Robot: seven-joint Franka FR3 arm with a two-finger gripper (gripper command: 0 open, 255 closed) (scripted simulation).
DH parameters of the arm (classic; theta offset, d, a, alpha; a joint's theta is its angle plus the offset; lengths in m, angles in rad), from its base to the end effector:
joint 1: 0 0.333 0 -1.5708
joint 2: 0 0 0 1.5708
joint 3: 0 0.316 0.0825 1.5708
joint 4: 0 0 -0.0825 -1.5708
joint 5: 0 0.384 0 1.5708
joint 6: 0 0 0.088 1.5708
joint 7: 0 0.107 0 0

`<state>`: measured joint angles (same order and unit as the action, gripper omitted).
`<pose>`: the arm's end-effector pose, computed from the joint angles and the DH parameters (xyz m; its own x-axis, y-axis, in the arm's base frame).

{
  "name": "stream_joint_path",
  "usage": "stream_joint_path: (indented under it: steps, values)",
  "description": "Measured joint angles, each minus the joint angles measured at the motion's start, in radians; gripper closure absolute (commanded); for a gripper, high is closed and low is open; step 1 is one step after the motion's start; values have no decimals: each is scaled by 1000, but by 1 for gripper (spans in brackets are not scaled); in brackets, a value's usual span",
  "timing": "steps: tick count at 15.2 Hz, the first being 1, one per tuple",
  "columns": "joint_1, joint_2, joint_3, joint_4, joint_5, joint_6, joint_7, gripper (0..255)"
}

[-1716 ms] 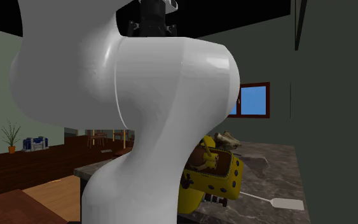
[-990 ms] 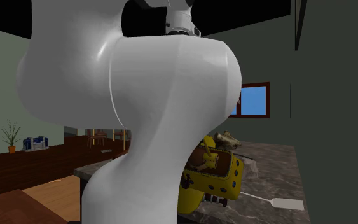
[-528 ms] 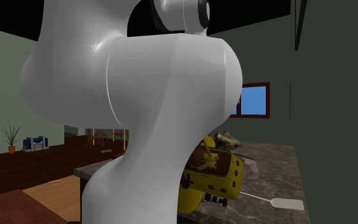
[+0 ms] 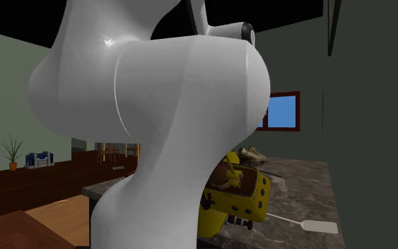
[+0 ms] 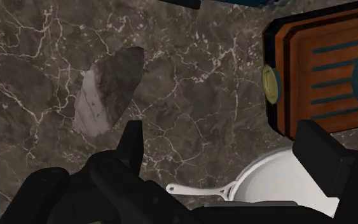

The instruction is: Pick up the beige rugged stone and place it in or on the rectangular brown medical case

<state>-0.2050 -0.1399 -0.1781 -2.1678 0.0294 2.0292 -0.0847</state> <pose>0.4701 -0.1899 0.4540 0.9524 -0.3049 0.0029 -0.3043 -0.9512 -0.0510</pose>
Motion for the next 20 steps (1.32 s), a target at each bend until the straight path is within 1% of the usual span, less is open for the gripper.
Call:
stream_joint_path:
  steps: [6, 9, 16, 17, 20]
  values:
    - [-46, 179, -51, 88, 41, 61, 3, 0]
    - [-77, 284, -76, 158, 73, 78, -7, 0]
    - [-151, 485, -114, 296, 144, 98, -5, 0]
    - [-166, 528, -116, 328, 159, 103, -8, 0]
    - [-190, 585, -122, 367, 179, 107, -5, 0]
